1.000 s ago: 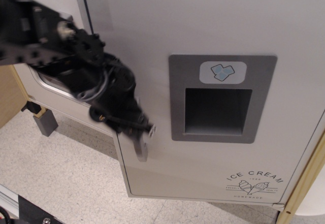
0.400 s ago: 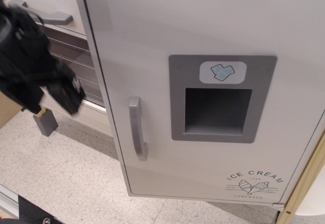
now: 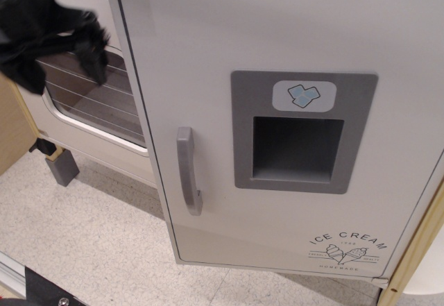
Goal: Open fridge
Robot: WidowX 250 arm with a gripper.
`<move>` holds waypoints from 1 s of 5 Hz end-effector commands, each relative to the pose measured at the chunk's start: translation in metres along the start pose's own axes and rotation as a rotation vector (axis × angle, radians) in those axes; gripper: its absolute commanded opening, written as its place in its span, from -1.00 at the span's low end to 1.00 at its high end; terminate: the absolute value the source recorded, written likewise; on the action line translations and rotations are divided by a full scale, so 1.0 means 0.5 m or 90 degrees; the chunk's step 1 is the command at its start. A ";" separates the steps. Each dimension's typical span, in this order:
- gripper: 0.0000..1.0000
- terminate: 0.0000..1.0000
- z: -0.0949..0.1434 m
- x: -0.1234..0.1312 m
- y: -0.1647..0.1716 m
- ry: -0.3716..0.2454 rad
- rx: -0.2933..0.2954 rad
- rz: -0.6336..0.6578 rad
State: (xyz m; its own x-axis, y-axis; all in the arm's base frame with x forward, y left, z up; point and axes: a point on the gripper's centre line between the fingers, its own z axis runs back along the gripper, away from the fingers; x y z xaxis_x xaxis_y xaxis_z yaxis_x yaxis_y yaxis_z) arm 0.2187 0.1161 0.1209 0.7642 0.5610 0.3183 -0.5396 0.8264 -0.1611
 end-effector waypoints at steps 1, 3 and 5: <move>1.00 -1.00 0.031 0.083 -0.042 -0.030 -0.006 0.080; 1.00 -1.00 0.021 0.013 -0.121 0.057 -0.014 -0.026; 1.00 -1.00 0.050 -0.085 -0.154 0.156 -0.030 -0.119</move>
State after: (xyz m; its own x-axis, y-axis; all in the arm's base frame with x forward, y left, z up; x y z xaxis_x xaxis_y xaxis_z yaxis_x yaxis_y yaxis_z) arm 0.2188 0.0184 0.1275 0.9234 0.3769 0.0721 -0.3626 0.9185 -0.1579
